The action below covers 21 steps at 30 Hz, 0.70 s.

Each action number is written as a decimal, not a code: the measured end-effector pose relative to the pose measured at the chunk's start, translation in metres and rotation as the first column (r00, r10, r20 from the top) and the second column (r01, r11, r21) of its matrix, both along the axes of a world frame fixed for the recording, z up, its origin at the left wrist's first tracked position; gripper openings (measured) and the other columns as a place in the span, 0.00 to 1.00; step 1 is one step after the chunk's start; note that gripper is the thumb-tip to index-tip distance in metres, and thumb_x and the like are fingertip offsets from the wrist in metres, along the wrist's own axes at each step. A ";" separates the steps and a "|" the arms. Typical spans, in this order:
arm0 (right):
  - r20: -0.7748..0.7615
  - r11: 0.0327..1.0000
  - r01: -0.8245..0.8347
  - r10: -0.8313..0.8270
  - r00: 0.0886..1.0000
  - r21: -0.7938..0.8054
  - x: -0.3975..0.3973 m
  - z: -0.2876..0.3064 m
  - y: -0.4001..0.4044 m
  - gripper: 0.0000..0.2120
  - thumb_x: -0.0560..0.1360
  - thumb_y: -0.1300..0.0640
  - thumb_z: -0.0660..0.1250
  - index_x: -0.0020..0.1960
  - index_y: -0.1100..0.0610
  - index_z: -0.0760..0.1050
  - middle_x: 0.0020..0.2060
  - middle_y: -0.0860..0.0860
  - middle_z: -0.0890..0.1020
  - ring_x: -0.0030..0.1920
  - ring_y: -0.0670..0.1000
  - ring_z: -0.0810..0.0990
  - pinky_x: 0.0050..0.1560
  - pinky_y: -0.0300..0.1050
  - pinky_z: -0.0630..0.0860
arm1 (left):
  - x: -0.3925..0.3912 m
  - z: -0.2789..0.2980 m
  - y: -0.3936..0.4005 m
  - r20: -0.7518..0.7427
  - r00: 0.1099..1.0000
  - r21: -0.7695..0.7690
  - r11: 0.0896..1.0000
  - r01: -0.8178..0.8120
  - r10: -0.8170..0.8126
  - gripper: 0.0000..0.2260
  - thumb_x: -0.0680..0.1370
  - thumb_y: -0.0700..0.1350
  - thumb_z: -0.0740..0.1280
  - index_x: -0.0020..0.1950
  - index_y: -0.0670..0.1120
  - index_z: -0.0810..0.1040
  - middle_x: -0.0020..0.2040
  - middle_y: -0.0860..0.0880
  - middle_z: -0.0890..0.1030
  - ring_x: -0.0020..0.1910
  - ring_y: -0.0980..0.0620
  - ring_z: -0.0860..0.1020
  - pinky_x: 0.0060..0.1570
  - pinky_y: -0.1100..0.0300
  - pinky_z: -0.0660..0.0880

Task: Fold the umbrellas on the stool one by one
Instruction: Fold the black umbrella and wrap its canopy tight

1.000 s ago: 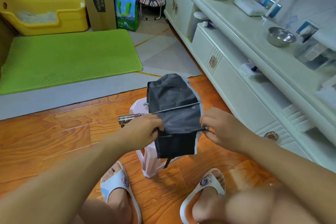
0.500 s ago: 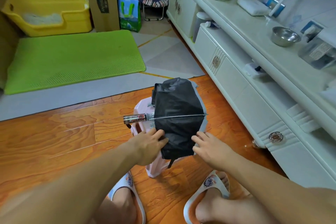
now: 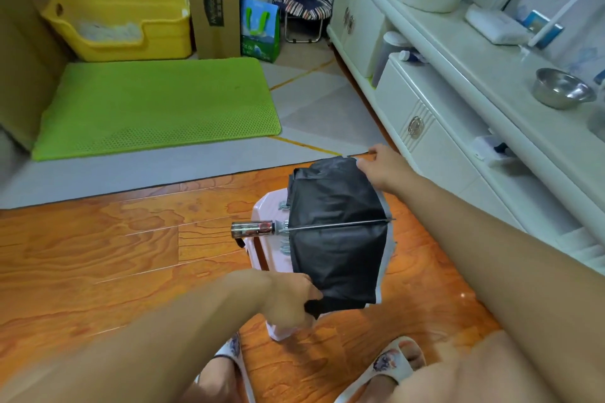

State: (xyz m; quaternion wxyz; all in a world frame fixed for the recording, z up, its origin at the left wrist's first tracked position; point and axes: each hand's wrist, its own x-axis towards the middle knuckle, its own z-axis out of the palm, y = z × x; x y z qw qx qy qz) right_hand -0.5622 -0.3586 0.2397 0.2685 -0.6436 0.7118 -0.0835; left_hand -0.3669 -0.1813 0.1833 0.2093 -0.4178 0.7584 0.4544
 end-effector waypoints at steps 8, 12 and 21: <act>0.134 0.997 0.069 -0.072 0.988 0.029 0.013 -0.022 -0.037 0.13 0.76 0.49 0.72 0.56 0.56 0.83 0.53 0.56 0.84 0.54 0.58 0.82 0.56 0.50 0.79 | 0.030 0.012 -0.024 -0.019 0.966 -0.090 0.962 -0.257 0.256 0.16 0.79 0.53 0.63 0.61 0.48 0.81 0.57 0.48 0.82 0.53 0.46 0.79 0.57 0.52 0.77; 0.361 0.985 0.124 -0.073 0.930 -0.121 0.012 0.017 -0.006 0.13 0.76 0.58 0.74 0.60 0.55 0.82 0.48 0.52 0.81 0.51 0.53 0.82 0.57 0.46 0.79 | 0.050 0.039 -0.051 -0.186 0.751 -0.221 0.717 -0.661 0.634 0.13 0.83 0.49 0.62 0.57 0.44 0.82 0.52 0.45 0.84 0.47 0.46 0.80 0.45 0.57 0.75; 0.417 0.960 0.170 -0.065 0.907 -0.221 -0.009 0.027 0.107 0.21 0.77 0.56 0.73 0.68 0.47 0.75 0.51 0.47 0.83 0.53 0.48 0.82 0.57 0.49 0.81 | 0.038 0.054 -0.061 -0.448 0.177 0.346 0.353 -0.869 0.876 0.04 0.80 0.46 0.69 0.48 0.49 0.82 0.49 0.49 0.86 0.50 0.50 0.80 0.49 0.53 0.71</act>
